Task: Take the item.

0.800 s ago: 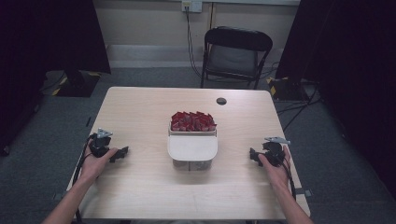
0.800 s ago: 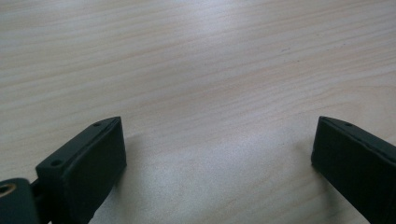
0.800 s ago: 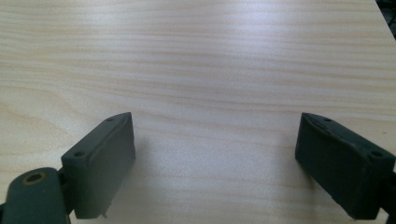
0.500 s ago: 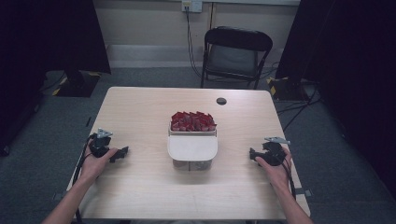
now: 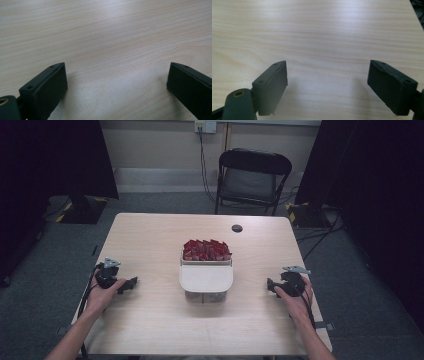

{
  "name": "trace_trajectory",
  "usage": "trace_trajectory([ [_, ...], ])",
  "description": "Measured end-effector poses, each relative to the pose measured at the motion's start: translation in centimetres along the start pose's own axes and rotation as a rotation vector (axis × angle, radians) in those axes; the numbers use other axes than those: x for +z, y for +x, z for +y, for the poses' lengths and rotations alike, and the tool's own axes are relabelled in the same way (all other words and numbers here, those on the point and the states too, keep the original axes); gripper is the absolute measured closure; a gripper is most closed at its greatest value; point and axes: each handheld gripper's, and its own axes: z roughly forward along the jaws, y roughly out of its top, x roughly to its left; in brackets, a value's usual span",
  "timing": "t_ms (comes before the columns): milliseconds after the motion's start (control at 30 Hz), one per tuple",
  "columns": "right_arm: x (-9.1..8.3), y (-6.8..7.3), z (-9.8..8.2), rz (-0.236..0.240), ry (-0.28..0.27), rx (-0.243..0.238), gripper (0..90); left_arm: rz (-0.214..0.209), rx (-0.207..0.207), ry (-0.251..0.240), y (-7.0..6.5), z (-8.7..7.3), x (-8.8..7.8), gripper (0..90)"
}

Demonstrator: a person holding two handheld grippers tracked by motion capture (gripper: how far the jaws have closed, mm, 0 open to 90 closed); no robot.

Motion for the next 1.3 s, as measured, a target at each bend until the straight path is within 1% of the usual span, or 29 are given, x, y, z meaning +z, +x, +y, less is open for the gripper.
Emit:
trace_trajectory([
  [100, -0.4, -0.2, 0.2, 0.019, -0.028, 0.030, 16.5, 0.000, 0.000, 0.000, 0.0, 0.0, 0.0, 2.5],
  [167, -0.6, -0.3, 0.4, 0.027, -0.026, 0.036, 16.7, 0.000, -0.001, 0.000, 0.0, 0.0, 0.0, 2.5],
  [333, -1.3, 0.1, 1.0, 0.084, -0.084, 0.057, 20.2, 0.000, -0.001, -0.001, 0.0, 0.0, 0.0, 2.5],
  [400, -1.5, 0.2, 1.1, 0.093, -0.086, 0.049, 19.8, 0.000, -0.001, -0.001, 0.0, 0.0, 0.0, 2.5],
  [500, -1.6, 0.5, 1.3, 0.107, -0.068, 0.045, 20.2, 0.000, 0.000, 0.000, 0.0, 0.0, 0.0, 2.5],
  [633, -1.7, 1.1, 1.5, 0.131, -0.063, 0.029, 20.3, -0.001, 0.000, 0.000, 0.0, 0.0, 0.0, 2.4],
  [700, -1.7, 1.3, 1.5, 0.138, -0.068, 0.026, 20.2, -0.001, 0.000, 0.000, 0.0, 0.0, 0.0, 2.4],
  [767, -1.9, 1.7, 1.7, 0.157, -0.089, 0.019, 21.4, -0.001, 0.000, 0.000, 0.0, 0.0, 0.0, 2.4],
  [833, -2.1, 1.9, 1.7, 0.158, -0.099, 0.014, 23.0, -0.001, -0.001, -0.001, 0.0, 0.0, 0.0, 2.5],
  [933, -2.3, 2.1, 1.9, 0.172, -0.115, 0.016, 23.6, -0.001, -0.001, -0.001, 0.0, 0.0, 0.0, 2.5],
  [1000, -2.6, 2.2, 2.1, 0.188, -0.122, 0.025, 23.8, -0.001, 0.000, 0.000, 0.0, 0.0, 0.0, 2.5],
  [1100, -2.8, 2.3, 2.3, 0.195, -0.130, 0.019, 23.4, -0.001, 0.000, 0.000, 0.0, 0.0, 0.0, 2.5],
  [1133, -3.0, 2.6, 2.5, 0.215, -0.129, 0.022, 22.3, -0.001, -0.001, -0.001, 0.0, 0.0, 0.0, 2.4],
  [1300, -3.2, 3.0, 2.7, 0.246, -0.151, 0.015, 24.2, -0.001, 0.000, 0.000, 0.0, 0.0, 0.0, 2.5],
])
